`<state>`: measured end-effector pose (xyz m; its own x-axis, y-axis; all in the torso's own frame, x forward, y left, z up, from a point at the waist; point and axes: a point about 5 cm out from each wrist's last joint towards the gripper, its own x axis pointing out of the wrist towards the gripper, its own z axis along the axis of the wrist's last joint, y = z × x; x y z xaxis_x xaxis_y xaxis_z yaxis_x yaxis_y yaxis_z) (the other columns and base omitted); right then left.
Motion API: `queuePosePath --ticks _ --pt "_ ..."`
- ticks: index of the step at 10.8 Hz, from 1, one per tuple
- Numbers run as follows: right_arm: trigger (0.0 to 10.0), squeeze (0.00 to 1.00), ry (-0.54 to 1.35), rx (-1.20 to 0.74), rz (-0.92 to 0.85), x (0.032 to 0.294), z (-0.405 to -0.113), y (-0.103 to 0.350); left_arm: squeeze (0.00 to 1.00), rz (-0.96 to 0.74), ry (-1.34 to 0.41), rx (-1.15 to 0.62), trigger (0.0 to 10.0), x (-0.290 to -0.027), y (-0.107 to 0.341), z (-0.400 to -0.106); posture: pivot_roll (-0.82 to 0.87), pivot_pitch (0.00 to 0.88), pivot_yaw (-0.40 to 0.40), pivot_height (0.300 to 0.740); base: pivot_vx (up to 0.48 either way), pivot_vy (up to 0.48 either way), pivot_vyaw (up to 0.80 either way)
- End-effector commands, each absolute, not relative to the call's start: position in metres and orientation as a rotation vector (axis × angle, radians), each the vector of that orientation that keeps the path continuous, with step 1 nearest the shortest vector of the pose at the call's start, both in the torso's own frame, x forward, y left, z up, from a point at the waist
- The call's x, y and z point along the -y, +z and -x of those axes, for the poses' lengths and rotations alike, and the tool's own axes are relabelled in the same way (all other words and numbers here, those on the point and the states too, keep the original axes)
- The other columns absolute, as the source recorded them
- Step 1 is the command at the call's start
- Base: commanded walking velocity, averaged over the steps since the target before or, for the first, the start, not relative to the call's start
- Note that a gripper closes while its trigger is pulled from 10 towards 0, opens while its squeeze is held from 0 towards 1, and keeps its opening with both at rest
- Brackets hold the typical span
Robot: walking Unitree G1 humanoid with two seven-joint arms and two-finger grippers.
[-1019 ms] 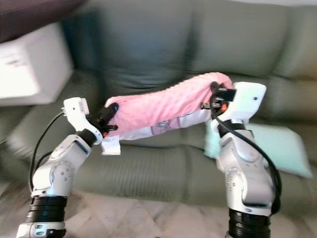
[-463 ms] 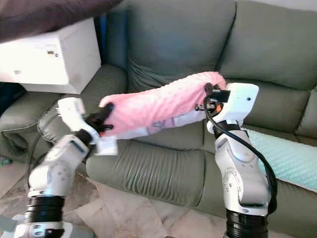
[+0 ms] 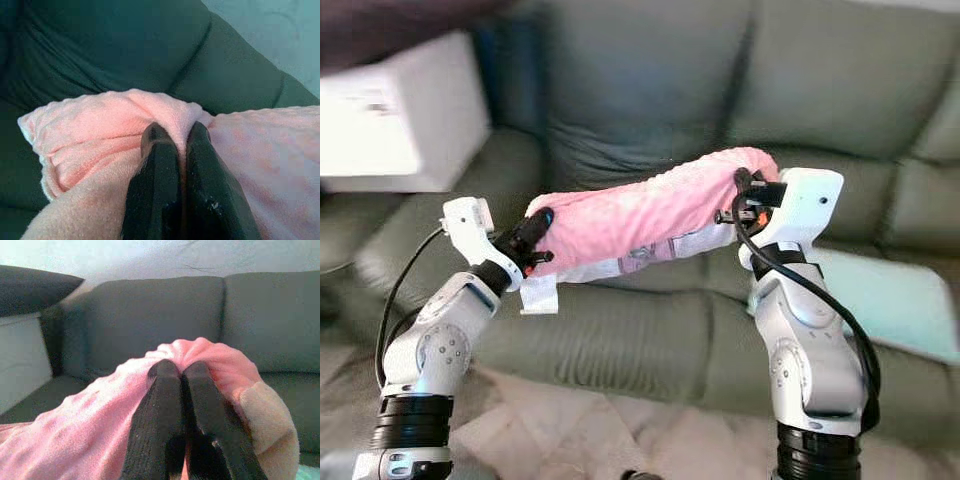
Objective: Move the pillow to the sofa
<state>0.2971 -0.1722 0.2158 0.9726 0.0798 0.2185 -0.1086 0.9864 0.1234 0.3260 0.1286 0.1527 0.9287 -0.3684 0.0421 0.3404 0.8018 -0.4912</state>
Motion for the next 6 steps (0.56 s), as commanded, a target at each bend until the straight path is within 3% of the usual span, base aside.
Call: queuePosePath --ticks 1,6 --pt "0.0 0.00 0.093 0.231 -0.136 0.1725 -0.2958 0.2198 0.00 0.525 -0.387 -0.029 0.0 -0.1275 0.1618 -0.3277 -0.20 0.095 -0.034 0.740 0.000 0.000 -0.41" --pt "0.0 0.00 0.092 0.232 -0.133 0.1731 -0.2961 0.2197 0.00 0.522 -0.411 -0.026 0.0 -0.1249 0.1641 -0.3276 -0.20 0.093 -0.037 0.740 0.000 0.000 0.00"
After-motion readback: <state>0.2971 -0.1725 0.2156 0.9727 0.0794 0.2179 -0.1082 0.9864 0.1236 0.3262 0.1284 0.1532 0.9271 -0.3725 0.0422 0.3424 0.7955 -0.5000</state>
